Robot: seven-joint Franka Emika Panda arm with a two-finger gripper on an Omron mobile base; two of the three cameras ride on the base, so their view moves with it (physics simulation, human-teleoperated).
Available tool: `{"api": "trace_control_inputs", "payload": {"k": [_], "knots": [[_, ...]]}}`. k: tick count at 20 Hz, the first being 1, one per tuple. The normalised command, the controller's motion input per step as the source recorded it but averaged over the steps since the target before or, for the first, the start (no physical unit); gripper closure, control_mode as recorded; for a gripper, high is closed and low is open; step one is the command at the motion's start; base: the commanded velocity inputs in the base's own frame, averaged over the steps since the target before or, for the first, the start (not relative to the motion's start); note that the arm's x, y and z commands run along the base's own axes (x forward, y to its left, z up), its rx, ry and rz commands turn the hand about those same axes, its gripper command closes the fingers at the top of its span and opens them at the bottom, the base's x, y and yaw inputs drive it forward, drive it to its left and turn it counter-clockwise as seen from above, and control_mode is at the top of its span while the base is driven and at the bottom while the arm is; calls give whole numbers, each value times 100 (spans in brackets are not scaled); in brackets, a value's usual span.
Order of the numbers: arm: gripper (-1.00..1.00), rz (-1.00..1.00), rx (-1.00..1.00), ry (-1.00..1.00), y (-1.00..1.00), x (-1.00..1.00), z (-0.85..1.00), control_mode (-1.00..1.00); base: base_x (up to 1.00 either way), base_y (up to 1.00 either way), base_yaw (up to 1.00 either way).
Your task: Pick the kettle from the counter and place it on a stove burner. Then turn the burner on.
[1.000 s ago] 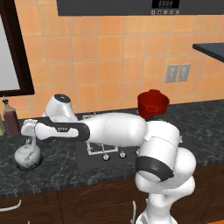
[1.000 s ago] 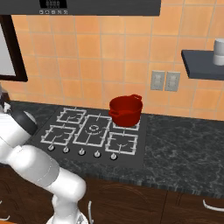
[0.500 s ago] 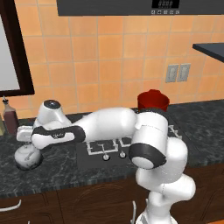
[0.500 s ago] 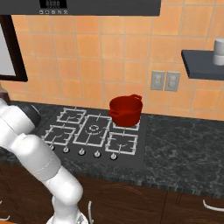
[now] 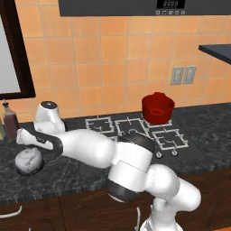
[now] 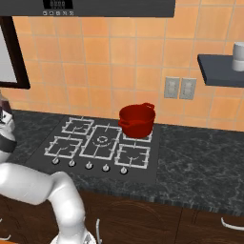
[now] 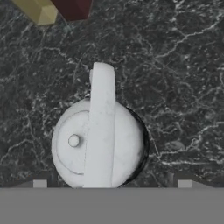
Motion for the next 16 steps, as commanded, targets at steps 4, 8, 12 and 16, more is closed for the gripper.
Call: {"api": "trace_control_inputs", "payload": {"k": [4,8,12,16], "knots": [[100,0,-2,0,5,3,-12,-100,0,0,0],[100,0,-1,1,3,0,-4,-100,0,0,0],[100,0,-6,0,0,0,-13,-100,0,0,0],[100,0,-4,-7,0,0,-10,-100,0,0,0]]}}
